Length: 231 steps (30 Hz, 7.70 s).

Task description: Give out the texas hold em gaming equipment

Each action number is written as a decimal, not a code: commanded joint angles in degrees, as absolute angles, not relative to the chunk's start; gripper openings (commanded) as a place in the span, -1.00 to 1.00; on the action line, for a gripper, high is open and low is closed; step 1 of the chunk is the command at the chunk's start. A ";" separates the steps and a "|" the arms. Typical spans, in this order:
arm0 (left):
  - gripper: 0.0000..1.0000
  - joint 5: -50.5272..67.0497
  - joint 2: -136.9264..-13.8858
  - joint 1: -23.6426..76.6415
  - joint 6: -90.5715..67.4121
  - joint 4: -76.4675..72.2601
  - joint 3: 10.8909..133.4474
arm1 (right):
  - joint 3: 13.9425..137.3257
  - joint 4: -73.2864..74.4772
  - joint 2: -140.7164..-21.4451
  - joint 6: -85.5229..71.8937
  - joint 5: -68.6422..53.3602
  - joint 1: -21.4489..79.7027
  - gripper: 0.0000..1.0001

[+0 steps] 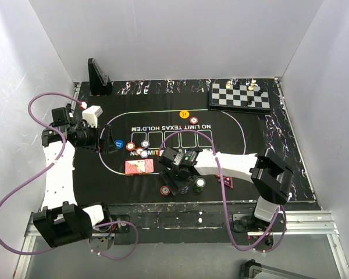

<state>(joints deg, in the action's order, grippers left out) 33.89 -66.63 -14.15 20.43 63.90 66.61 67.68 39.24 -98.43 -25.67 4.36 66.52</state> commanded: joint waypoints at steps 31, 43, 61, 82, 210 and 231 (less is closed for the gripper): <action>0.99 34.10 -64.95 -14.41 20.92 63.46 67.50 | 71.10 42.62 -96.95 -25.76 9.67 66.53 -0.59; 0.99 34.10 -65.39 -14.41 21.01 63.54 68.29 | 77.51 44.30 -93.69 -21.45 7.47 54.60 -0.75; 0.99 35.77 -70.22 -14.33 23.55 63.37 66.89 | 116.00 50.09 -125.05 -16.52 9.93 26.37 -0.78; 0.99 37.79 -72.86 -14.33 25.75 62.67 67.06 | 132.63 50.27 -143.17 -18.72 6.77 21.62 -0.64; 0.99 34.72 -62.75 -14.41 23.12 67.76 70.58 | 71.29 45.70 -87.99 -20.30 12.48 41.77 -0.70; 0.99 35.77 -63.28 -14.33 23.55 67.50 69.43 | 53.87 39.38 -85.59 -28.30 13.80 21.97 -0.70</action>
<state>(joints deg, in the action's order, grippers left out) 34.76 -64.07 -14.15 22.68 67.68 69.17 52.66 42.33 -82.26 -27.42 14.72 22.52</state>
